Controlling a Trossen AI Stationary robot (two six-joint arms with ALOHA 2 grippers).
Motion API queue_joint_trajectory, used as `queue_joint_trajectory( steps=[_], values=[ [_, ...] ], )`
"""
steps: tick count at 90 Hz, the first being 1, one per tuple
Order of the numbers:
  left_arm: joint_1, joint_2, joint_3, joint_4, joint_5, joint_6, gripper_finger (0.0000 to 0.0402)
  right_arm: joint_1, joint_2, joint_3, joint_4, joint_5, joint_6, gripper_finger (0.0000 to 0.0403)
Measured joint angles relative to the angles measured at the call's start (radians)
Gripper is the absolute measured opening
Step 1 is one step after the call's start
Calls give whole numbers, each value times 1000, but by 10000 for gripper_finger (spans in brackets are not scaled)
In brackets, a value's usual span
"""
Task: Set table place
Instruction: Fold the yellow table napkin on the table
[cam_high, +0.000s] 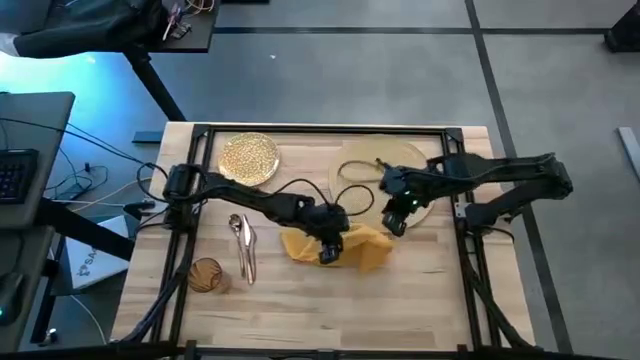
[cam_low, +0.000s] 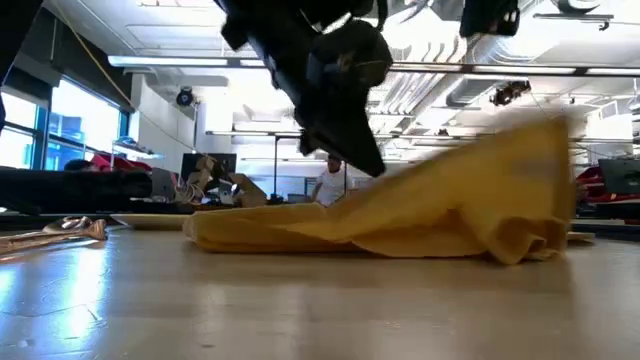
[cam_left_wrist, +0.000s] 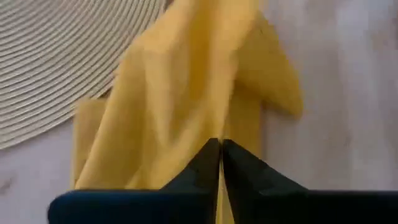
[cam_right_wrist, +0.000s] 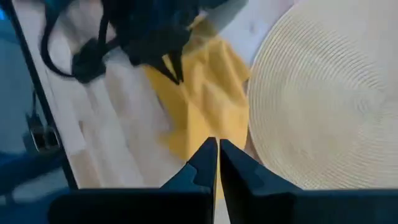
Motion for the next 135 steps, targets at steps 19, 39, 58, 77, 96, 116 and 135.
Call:
queue_joint_trajectory(
  steps=[19,39,58,77,96,116,135],
  values=[
    [20,-139,2,-64,-34,52,0,19,-57,30,-12,0,32,0],
    [53,-155,2,-186,40,2,0,175,-54,-243,206,-111,-94,24],
    [9,-206,2,-361,44,-84,0,357,-40,-584,561,-73,-159,101],
    [-51,-255,2,-448,34,-172,0,448,48,-736,719,87,-150,159],
    [-86,-261,1,-473,32,-229,0,465,208,-743,777,184,-234,161],
    [-104,-261,1,-482,26,-254,0,460,288,-730,781,193,-153,79],
    [-114,-264,1,-478,-50,-256,0,420,217,-547,507,169,-128,4]
  ],
)
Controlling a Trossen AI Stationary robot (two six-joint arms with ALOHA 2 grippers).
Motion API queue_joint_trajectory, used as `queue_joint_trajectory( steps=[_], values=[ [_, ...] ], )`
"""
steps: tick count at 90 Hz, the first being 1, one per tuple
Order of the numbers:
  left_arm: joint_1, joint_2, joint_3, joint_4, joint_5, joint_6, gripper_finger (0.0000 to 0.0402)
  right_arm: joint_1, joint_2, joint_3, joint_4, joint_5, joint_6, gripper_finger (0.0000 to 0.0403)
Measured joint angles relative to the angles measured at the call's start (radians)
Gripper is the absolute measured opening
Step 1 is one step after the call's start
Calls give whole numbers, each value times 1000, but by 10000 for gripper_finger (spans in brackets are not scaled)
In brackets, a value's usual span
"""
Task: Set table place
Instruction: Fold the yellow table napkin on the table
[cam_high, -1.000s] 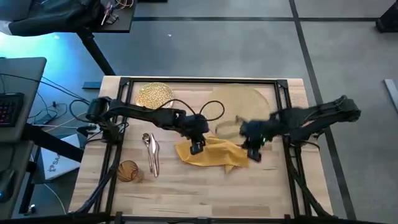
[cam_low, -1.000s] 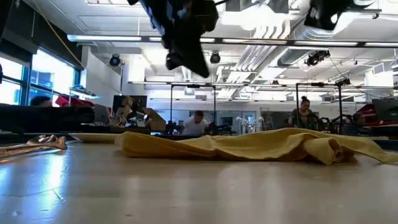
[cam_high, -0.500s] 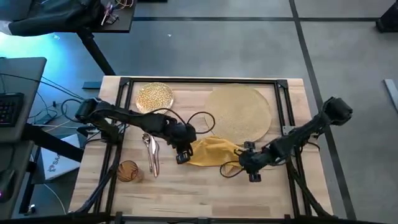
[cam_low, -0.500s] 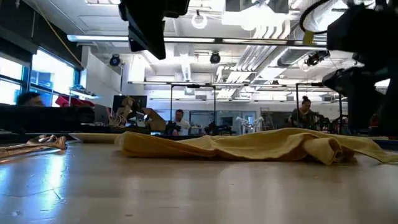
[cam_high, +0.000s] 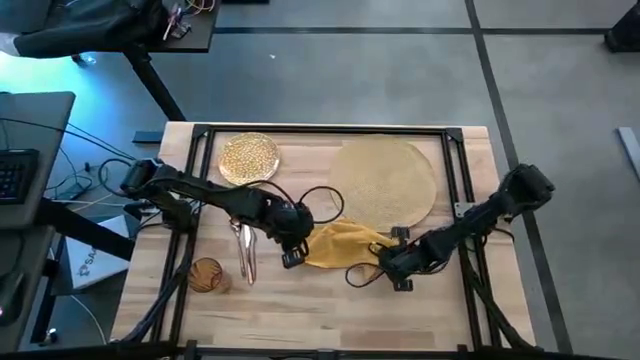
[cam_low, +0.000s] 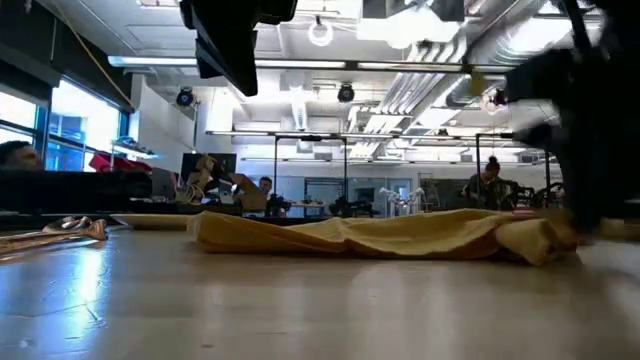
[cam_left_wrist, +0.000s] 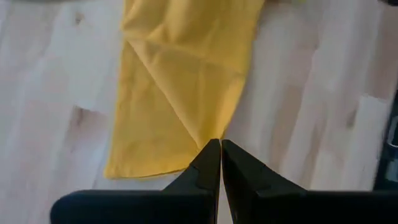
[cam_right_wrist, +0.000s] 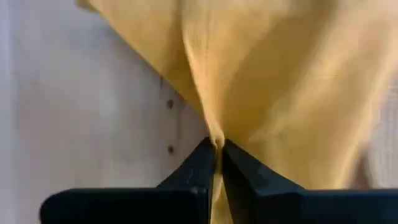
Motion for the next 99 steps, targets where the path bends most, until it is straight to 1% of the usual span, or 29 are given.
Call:
queue_joint_trajectory(
  steps=[10,18,24,34,47,52,64,78,89,99],
  values=[
    [1,0,0,32,-42,-21,0,-69,-67,128,-189,-39,3,1],
    [1,0,0,97,-81,-12,2,-138,-126,235,-233,-40,22,0],
    [0,0,0,172,-132,30,10,-203,-163,306,-268,-38,26,0],
    [1,0,0,346,-196,141,36,-304,-192,420,-275,-41,41,0],
    [10,4,0,581,-246,277,91,-392,-196,540,-301,-43,17,0],
    [16,6,0,635,-283,299,115,-414,-192,567,-303,-43,3,0],
    [42,26,0,736,-395,292,173,-449,-192,597,-299,-45,-8,0],
    [66,87,0,909,-417,299,228,-465,-188,597,-297,-54,-6,0],
    [73,137,0,943,-427,290,242,-466,-189,597,-299,-60,-10,0],
    [65,148,-1,866,-501,268,232,-466,-198,597,-330,-64,-12,0]
  ],
)
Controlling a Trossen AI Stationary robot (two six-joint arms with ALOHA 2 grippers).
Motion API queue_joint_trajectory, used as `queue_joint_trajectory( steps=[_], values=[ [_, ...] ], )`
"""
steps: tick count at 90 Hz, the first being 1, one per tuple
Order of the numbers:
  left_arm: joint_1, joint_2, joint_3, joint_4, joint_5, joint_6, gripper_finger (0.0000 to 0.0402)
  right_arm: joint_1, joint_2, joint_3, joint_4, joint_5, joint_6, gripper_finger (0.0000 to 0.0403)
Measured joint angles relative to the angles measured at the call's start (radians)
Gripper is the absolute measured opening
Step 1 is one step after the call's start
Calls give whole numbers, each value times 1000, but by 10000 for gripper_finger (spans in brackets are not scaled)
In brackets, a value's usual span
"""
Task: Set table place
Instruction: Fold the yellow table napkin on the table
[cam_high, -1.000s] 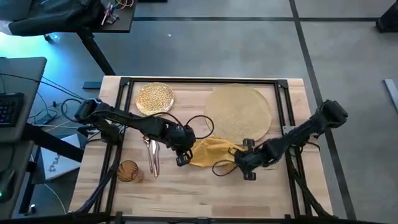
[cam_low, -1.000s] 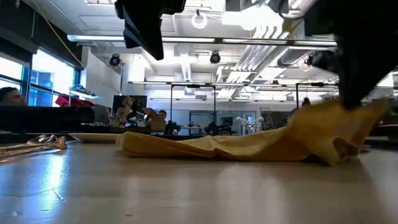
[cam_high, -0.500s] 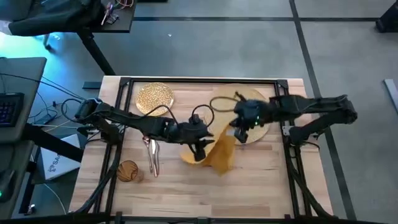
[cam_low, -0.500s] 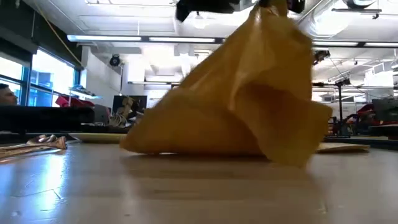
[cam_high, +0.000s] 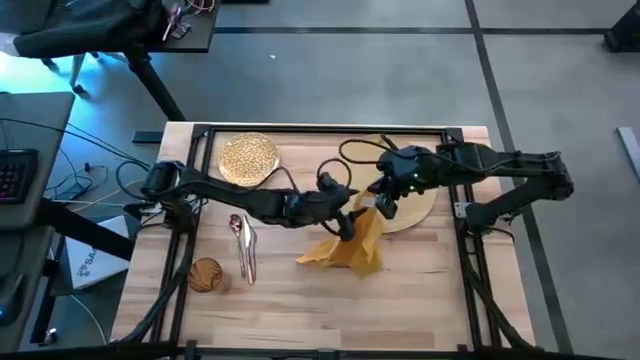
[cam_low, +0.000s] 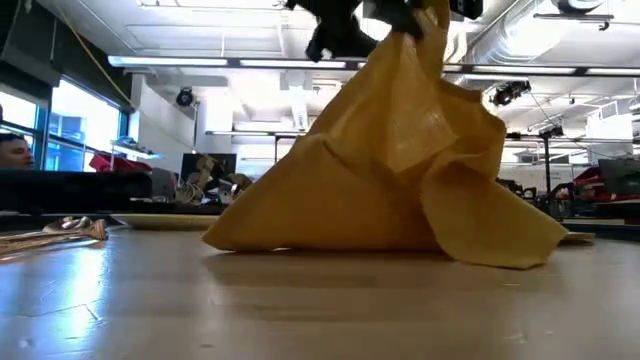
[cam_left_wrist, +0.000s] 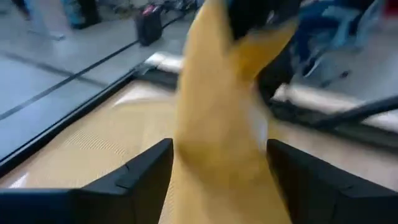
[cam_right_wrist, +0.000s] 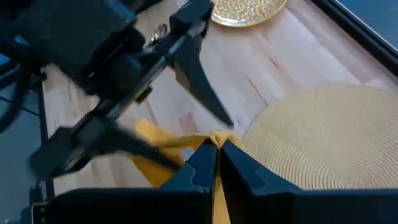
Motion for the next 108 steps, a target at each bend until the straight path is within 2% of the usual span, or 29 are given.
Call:
queue_joint_trajectory(
  steps=[15,34,62,75,86,99,108],
  values=[
    [-11,-9,0,-192,-40,-67,190,1,-26,0,-38,0,0,0],
    [-4,-8,0,-410,14,-192,136,1,-59,0,-39,0,0,0],
    [27,45,2,-434,220,-182,91,1,-111,11,-42,1,4,0],
    [27,52,2,-478,239,-181,78,1,-122,80,-76,-9,3,0],
    [27,19,0,-546,201,-178,57,1,-122,147,-137,-58,0,0],
    [27,-69,0,-598,192,-132,11,1,-122,212,-204,-136,-2,0],
    [21,-151,0,-651,202,-125,5,1,-122,243,-239,-191,2,0]
  ],
)
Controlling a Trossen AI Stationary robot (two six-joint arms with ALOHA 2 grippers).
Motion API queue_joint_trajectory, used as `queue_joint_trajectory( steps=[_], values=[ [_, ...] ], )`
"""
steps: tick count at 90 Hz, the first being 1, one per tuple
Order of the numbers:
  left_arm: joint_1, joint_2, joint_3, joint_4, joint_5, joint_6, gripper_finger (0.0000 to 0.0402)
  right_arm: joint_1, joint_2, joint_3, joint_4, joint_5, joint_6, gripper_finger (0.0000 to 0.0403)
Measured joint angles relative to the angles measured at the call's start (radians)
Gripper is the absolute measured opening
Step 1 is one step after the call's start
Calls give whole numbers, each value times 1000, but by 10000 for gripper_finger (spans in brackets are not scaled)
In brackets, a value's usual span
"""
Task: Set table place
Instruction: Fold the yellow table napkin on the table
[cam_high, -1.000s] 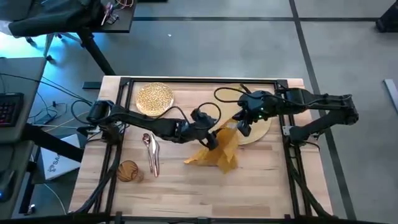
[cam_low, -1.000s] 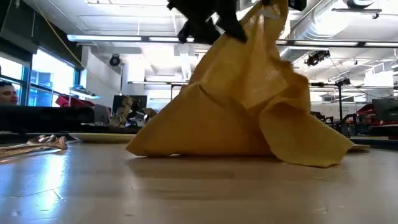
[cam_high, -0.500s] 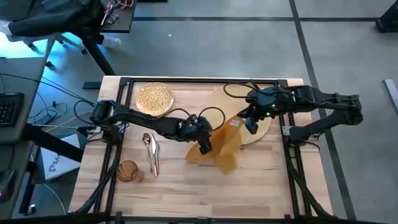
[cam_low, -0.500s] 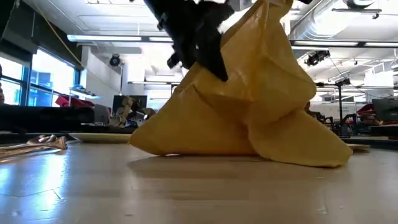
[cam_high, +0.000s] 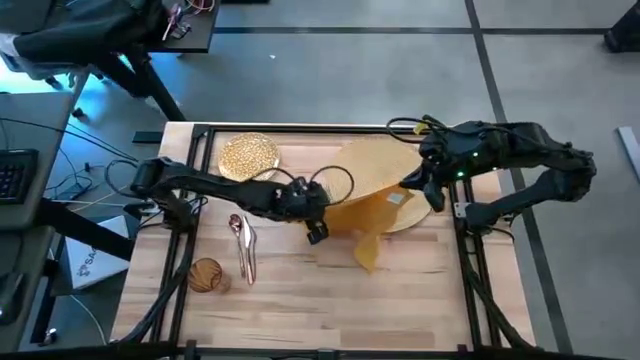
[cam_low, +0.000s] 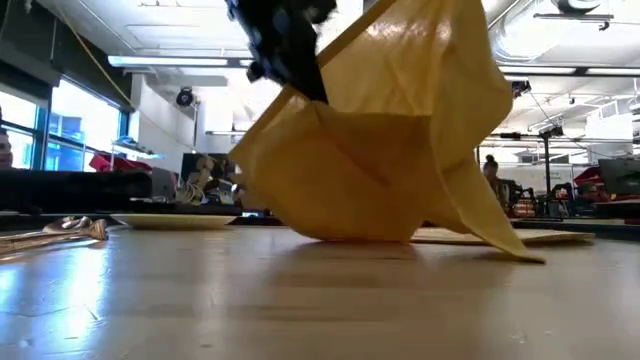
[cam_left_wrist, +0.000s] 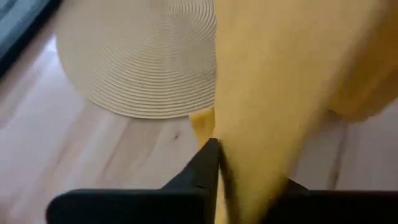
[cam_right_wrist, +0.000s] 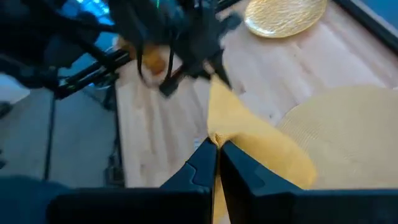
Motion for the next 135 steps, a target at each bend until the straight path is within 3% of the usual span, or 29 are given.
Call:
queue_joint_trajectory(
  steps=[17,33,52,66,92,115,135],
  values=[
    [-17,-148,0,-120,83,15,0,59,7,11,-35,-132,56,0],
    [-32,-197,0,-154,128,14,0,154,20,11,-17,-142,72,0],
    [-37,-146,1,-67,178,17,8,165,20,11,9,31,94,0],
    [-27,-43,1,64,263,64,55,118,25,11,9,111,143,0],
    [-27,139,1,494,357,-36,173,29,25,11,12,130,184,0],
    [-58,293,1,787,315,-198,221,-44,25,11,12,130,157,0],
    [-106,383,1,907,107,-286,224,-107,31,11,12,131,121,0]
  ],
)
